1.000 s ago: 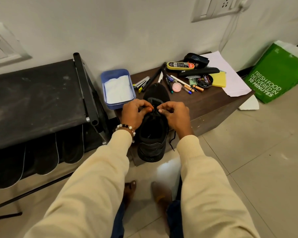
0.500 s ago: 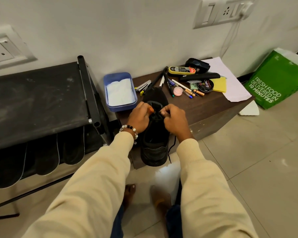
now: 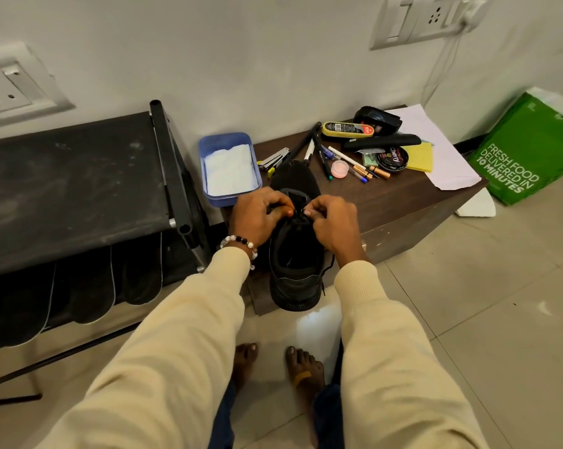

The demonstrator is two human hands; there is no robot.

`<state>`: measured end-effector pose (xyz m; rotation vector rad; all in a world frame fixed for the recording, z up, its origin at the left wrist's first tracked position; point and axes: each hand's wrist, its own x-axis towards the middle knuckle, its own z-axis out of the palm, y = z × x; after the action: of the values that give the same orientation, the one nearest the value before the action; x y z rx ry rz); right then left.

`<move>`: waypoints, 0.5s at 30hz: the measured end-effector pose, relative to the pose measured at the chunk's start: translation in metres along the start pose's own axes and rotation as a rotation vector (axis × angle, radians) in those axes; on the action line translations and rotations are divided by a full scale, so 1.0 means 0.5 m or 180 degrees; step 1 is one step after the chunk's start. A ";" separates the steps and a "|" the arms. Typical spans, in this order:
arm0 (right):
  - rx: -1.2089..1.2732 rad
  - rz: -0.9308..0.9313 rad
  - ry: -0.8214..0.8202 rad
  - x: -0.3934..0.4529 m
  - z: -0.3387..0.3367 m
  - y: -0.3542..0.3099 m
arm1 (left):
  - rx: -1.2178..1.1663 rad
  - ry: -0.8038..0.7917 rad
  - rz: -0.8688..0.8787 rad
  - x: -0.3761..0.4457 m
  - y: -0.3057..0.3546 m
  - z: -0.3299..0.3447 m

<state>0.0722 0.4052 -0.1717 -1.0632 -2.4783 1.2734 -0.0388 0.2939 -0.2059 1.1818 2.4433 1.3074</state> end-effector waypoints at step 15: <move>-0.0172 0.0021 0.0264 -0.012 0.019 -0.010 | 0.0460 -0.0005 0.0155 0.000 -0.002 0.022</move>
<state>0.0698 0.3932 -0.1726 -1.1139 -2.4623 1.1459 -0.0344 0.3008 -0.2132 1.2827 2.5608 1.1578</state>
